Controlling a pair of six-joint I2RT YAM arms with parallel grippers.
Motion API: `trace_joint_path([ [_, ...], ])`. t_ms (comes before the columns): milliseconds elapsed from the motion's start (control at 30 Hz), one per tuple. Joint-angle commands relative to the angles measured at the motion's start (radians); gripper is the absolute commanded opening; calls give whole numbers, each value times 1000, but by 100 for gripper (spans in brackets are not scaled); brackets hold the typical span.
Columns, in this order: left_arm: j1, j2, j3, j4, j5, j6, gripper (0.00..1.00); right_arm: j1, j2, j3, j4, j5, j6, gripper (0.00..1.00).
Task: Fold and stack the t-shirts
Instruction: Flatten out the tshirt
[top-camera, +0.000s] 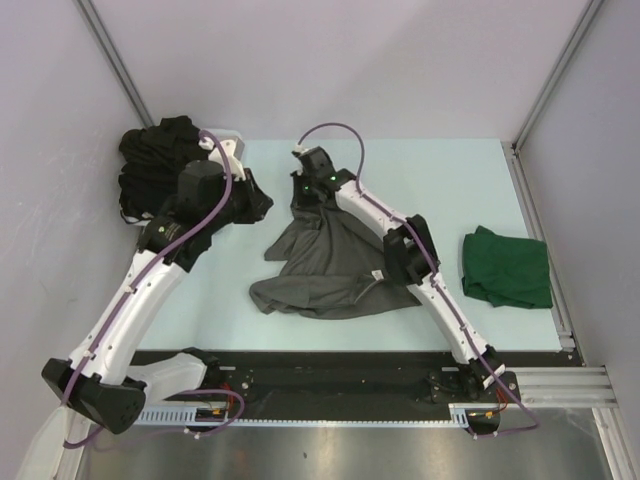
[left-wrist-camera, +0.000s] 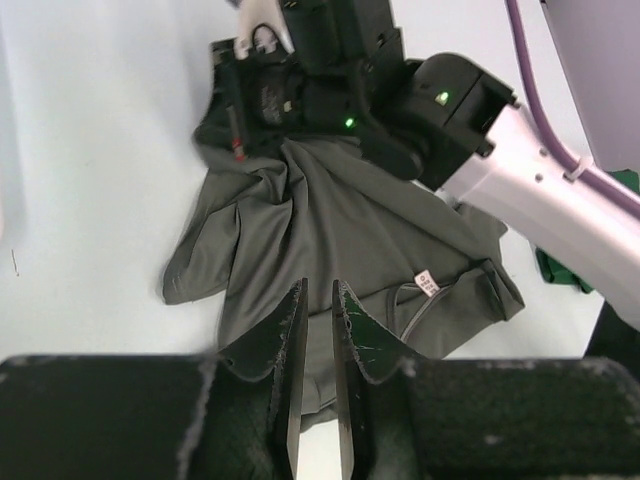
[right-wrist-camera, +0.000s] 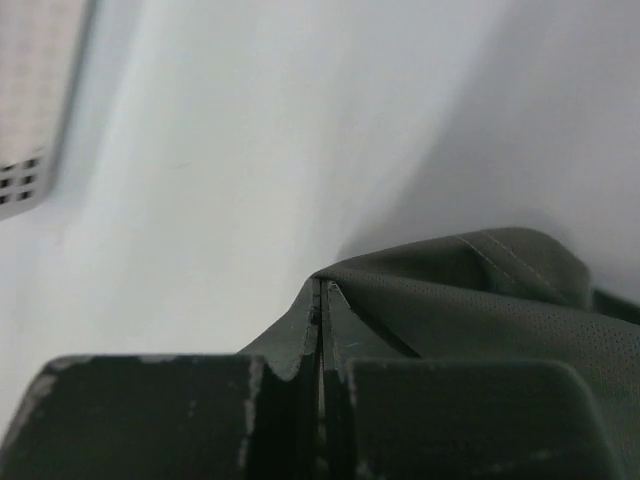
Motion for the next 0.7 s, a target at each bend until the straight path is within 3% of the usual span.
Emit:
trace_joint_path([
  [0,3,8,40,52,32,19,20,46,-11,-9,74,-131,88,0],
  [167,3,10,37,61,26,19,20,74,-46,-35,83,-141,76,0],
  [367,3,5,23,84,37,-1,20,25,-161,-50,11,-33,-7,0],
  [667,2,-7,1,104,43,-25,20,-55,-344,-254,7,-84,11,0],
])
